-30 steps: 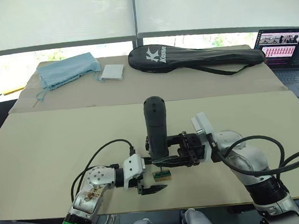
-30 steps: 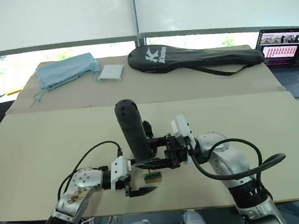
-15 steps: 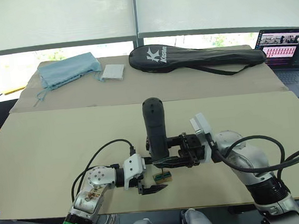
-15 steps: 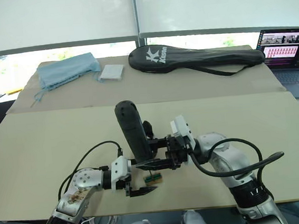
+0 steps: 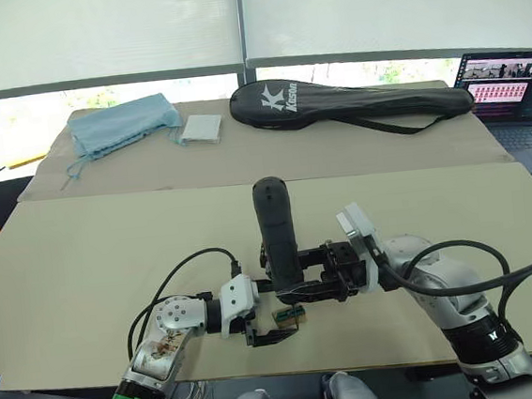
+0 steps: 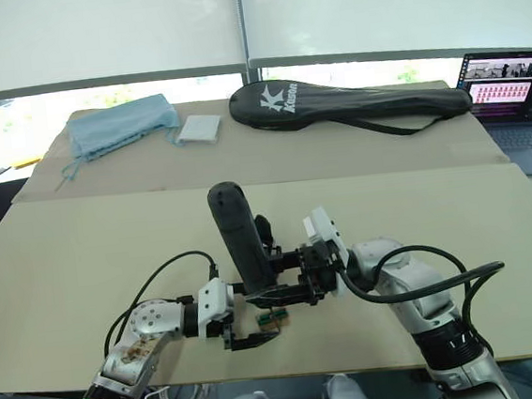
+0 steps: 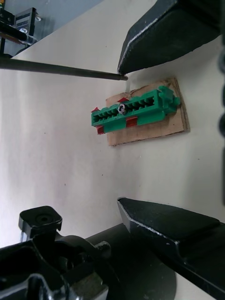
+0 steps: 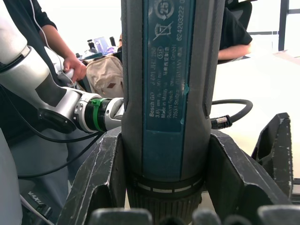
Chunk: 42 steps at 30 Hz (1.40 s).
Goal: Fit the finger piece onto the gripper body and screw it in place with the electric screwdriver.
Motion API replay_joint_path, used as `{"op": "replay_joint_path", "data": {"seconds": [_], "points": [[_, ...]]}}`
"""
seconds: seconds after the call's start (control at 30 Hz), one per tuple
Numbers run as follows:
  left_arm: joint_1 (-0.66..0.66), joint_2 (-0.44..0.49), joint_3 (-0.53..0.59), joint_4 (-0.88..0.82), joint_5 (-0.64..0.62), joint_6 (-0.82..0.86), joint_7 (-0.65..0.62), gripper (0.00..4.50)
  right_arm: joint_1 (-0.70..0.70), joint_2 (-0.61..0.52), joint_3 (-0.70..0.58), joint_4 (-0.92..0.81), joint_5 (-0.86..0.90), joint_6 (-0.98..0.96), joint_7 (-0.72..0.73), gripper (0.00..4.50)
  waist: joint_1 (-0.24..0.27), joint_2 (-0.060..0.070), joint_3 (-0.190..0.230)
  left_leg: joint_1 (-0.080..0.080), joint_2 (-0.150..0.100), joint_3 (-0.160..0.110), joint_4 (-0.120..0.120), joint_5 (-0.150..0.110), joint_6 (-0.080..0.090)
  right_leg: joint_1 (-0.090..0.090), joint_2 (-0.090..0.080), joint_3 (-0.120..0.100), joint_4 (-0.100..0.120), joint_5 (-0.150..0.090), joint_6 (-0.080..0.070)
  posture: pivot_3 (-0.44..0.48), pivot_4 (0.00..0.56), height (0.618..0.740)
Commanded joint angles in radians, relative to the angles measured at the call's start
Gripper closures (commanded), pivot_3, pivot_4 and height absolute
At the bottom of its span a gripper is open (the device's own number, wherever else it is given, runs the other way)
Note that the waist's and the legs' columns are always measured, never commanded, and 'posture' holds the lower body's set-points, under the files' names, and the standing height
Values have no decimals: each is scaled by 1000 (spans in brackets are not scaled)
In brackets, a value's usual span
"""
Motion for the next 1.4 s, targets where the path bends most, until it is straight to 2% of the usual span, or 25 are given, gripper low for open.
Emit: {"op": "replay_joint_path", "data": {"seconds": [0.03, 0.2, 0.5, 1.4], "points": [[24, -8, -44, 60, 30, 16, 10, 95, -17, 1, -52, -66, 53, -21, 7, 2584, 1, 0, 0, 0, 0, 0, 0, 0, 0, 0, 0, 0, 0, 0, 0, 0, 150, 740], [26, -7, -43, 61, 29, 14, 10, 95, -34, 22, -83, -88, 81, -31, -6, 2584, 1, 0, 0, 0, 0, 0, 0, 0, 0, 0, 0, 0, 0, 0, 0, 0, 150, 740], [26, 0, -44, 39, 27, 28, 7, 95, -35, 55, -66, -85, 48, -99, -5, 2584, 0, 1, 0, 0, 0, 0, 0, 0, 0, 0, 0, 0, 0, 0, 0, 0, 150, 740], [26, 6, -42, 36, 25, 35, 5, 95, -16, 57, -44, -53, -13, -150, 21, 2584, -1, 1, 0, 0, 0, 0, 0, 0, 0, 0, 0, 0, 0, 0, 0, 0, 150, 740]]}}
